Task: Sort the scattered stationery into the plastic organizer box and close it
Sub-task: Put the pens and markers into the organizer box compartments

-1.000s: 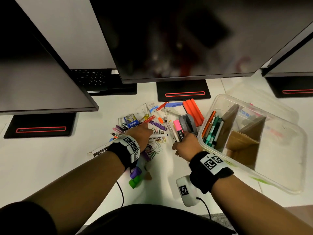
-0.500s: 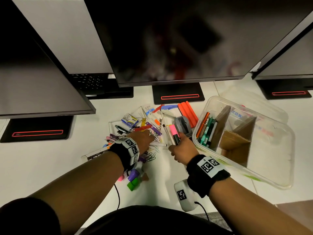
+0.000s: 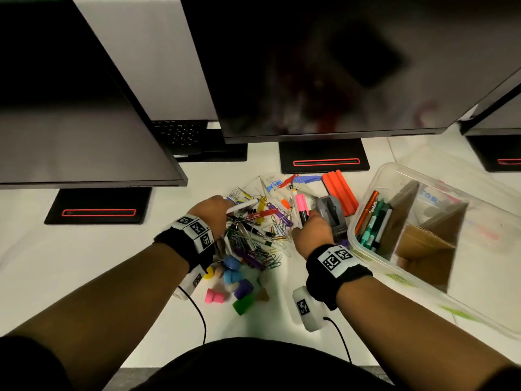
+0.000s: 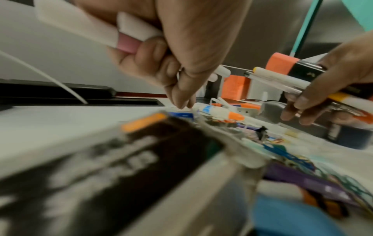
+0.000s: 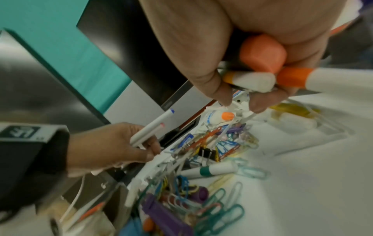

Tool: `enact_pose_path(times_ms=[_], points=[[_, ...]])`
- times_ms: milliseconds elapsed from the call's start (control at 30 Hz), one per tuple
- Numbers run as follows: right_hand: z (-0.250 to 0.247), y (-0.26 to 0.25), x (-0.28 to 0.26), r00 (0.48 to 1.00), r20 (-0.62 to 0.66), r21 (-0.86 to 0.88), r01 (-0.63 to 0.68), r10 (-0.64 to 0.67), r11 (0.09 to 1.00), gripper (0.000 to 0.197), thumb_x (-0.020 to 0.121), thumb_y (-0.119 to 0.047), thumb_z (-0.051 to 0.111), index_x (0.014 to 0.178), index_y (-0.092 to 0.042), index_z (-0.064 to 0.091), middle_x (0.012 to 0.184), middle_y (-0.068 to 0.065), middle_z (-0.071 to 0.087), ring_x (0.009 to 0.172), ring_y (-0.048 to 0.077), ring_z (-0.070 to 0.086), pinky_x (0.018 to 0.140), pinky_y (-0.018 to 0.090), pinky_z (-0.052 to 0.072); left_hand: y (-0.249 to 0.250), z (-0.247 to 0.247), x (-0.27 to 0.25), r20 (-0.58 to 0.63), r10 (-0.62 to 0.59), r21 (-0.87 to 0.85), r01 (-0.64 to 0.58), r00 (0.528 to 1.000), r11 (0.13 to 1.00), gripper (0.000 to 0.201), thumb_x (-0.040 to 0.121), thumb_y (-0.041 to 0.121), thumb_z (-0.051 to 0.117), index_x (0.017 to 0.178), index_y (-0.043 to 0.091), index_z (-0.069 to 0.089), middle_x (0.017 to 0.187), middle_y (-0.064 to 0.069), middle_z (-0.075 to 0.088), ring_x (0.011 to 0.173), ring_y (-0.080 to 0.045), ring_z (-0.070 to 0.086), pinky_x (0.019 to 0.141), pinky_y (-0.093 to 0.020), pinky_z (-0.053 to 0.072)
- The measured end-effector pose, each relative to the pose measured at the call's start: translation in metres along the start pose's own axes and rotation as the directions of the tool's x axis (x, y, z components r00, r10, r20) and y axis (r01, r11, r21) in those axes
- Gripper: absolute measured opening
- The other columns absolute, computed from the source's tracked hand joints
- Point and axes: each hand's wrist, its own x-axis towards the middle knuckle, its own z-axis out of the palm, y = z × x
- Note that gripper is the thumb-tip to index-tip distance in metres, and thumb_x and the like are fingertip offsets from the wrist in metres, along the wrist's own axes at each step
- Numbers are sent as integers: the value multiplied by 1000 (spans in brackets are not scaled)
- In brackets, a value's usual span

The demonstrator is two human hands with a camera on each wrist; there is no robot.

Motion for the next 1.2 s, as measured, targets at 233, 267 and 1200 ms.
enact_pose_path(times_ms=[233,267,1200], points=[[9,4,12,999,32,-227,27,-20,973,36,88,-4,53,123,2,48,124,21,57,117,34,55,95,35,46,-26,9,-8,79,-4,56,-1,997,998,31,92,19,46,122,13,53,121,-13,54,111,-29,55,90,-33,43],[9,5,12,999,30,-242,21,-14,970,35,88,-1,51,122,2,48,123,21,59,115,34,57,93,35,48,-26,10,-8,76,-4,36,1,997,999,31,91,17,47,122,13,52,120,-13,54,110,-30,55,90,-34,43],[-26,-18,-11,988,53,246,127,-144,961,27,79,-16,62,103,-5,56,93,20,68,79,34,67,74,43,58,-2,-50,-40,45,71,125,-76,996,989,25,88,28,51,110,21,58,113,-1,64,104,-21,58,82,-30,45]])
